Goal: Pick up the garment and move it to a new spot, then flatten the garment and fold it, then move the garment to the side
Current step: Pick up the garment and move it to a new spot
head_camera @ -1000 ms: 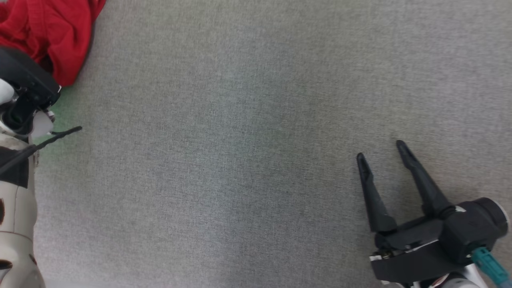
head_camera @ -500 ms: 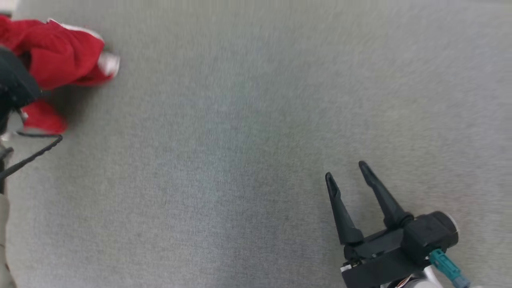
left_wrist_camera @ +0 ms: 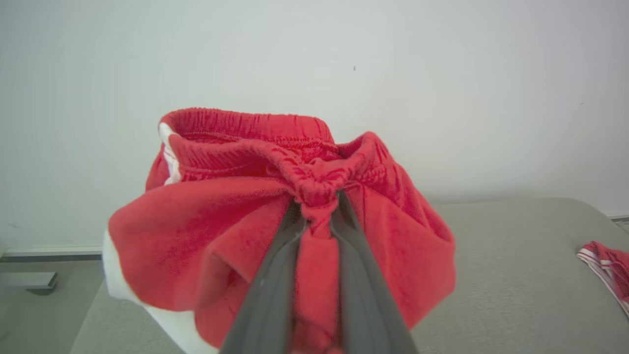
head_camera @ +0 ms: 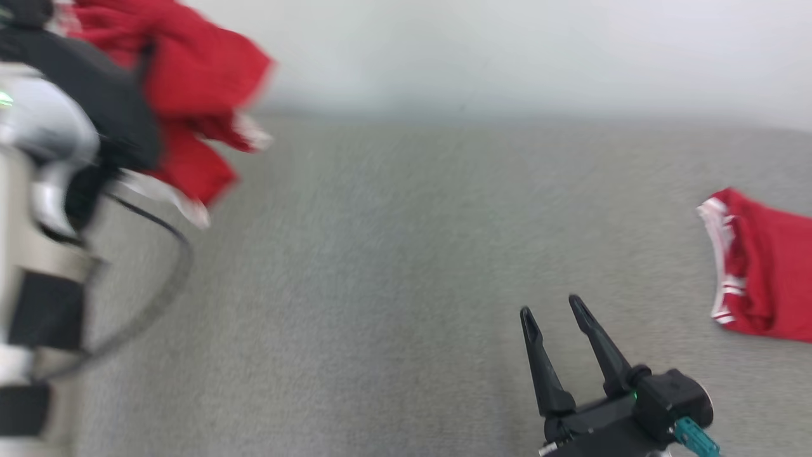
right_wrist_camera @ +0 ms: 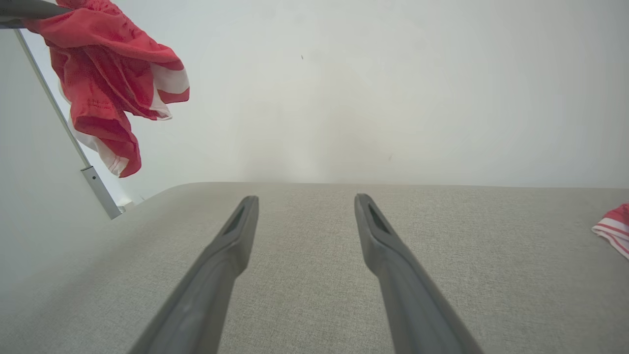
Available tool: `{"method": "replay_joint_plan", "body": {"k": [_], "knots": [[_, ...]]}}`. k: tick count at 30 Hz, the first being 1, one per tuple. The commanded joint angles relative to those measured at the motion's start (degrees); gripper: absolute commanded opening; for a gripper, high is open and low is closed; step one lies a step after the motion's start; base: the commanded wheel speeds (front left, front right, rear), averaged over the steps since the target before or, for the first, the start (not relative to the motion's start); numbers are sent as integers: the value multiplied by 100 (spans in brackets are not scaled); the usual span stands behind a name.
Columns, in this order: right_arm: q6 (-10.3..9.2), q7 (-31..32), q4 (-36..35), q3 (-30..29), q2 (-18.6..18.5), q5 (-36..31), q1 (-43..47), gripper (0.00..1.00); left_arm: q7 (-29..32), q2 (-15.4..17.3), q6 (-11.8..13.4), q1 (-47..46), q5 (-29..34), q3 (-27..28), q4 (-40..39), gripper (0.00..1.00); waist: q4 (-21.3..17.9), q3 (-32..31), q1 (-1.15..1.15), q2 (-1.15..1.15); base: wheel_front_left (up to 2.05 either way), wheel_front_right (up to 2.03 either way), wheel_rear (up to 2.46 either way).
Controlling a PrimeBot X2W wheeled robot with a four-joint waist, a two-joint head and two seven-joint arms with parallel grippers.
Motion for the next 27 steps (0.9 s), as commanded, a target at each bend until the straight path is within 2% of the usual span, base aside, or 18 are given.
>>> {"method": "replay_joint_plan", "body": {"k": [1, 5, 9, 12, 15, 20, 27], "knots": [[-14, -17, 10, 2, 24, 27, 105, 100, -13, -69, -39, 172, -59, -23, -73, 0, -505, -617, 1, 1, 0, 0, 0], [-14, 29, -56, -21, 29, 59, 183, 100, -136, -476, 7, 725, -298, -168, -979, 0, -712, -681, 1, 1, 0, 0, 0], [-14, 7, -77, 5, 29, 159, 225, 100, -542, -841, 139, 1571, -248, -363, -1604, 0, -994, -715, 1, 1, 0, 0, 0], [-14, 28, -88, 65, 30, 175, 250, 100, -884, -1092, 285, 2157, -203, -457, -1875, 0, -1197, -697, 1, 1, 0, 0, 0], [-14, 48, -110, 80, 28, 168, 258, 100, -1030, -1452, 360, 2722, -508, -615, -1902, 0, -1370, -637, 1, 1, 0, 0, 0], [-14, 109, -154, 204, 30, 176, 167, 100, -1428, -1642, 441, 3207, -509, -1008, -1517, 0, -1694, -464, 1, 1, 0, 0, 0], [-14, 91, -142, 336, 31, 209, 1, 100, -2315, -1707, 552, 2992, -378, -1295, -98, 0, -2184, -201, 1, 1, 0, 0, 0]]}}
